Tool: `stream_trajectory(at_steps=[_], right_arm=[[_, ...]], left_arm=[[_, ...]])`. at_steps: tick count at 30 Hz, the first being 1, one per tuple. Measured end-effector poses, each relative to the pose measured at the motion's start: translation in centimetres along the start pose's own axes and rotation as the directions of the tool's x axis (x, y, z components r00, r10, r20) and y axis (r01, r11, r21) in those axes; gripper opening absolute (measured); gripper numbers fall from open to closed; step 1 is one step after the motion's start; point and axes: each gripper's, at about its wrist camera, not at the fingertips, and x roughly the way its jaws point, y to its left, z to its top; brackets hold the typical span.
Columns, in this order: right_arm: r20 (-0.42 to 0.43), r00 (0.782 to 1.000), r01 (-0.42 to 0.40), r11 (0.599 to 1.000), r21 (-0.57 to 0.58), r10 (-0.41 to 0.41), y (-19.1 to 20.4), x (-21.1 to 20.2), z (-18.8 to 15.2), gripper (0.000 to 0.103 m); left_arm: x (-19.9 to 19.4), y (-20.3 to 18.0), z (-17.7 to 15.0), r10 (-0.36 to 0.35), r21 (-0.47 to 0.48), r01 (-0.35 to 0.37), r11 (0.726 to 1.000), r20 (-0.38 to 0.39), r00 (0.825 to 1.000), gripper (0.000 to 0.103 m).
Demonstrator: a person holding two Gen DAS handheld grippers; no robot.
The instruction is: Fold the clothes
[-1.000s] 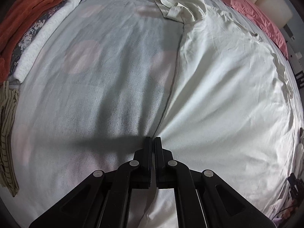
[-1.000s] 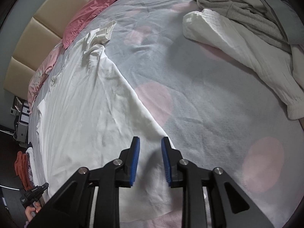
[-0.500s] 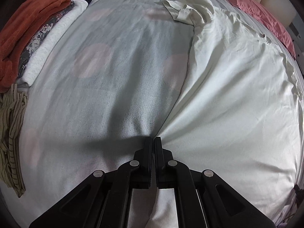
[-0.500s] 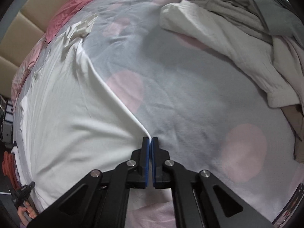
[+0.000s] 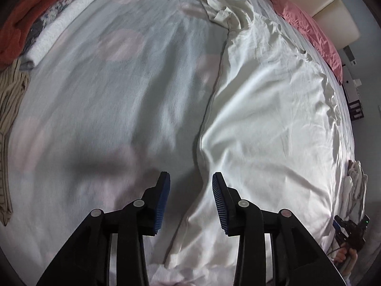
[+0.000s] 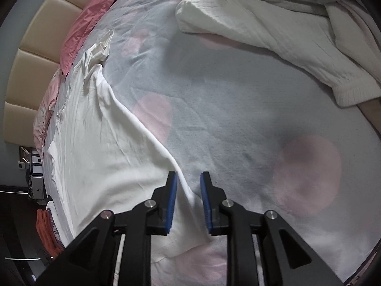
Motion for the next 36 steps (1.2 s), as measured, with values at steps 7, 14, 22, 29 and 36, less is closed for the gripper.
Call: stream_trajectory(at_steps=[7, 14, 22, 29, 36], right_arm=[[-0.104, 0.983, 0.142, 0.985, -0.1, -0.153, 1.0, 1.4, -0.7, 0.022], [-0.131, 0.967, 0.185, 0.959, -0.216, -0.217, 2.9, 1.7, -1.1, 0.004], [-0.068, 0.986, 0.133, 0.959, -0.251, -0.155, 3.3, -4.6, -0.8, 0.002], [-0.117, 0.929, 0.295, 0.895, -0.336, -0.35, 1.2, -2.6, -2.1, 0.002], [-0.183, 0.862, 0.379, 0.84, -0.388, -0.473, 1.1, 1.5, -2.1, 0.003]], left_arm=[[1.5, -0.2, -3.7, 0.09, 0.04, -0.085, 0.996, -0.166, 0.982, 0.039], [0.8, -2.4, -4.5, 0.141, 0.137, -0.119, 0.983, -0.167, 0.976, 0.005], [-4.0, -2.7, -5.7, 0.131, 0.233, -0.089, 0.968, -0.171, 0.977, 0.004], [-0.8, -2.5, -7.6, 0.274, 0.324, -0.185, 0.928, -0.253, 0.928, 0.004], [2.0, -1.4, -7.8, 0.303, 0.275, -0.218, 0.936, -0.318, 0.898, 0.006]])
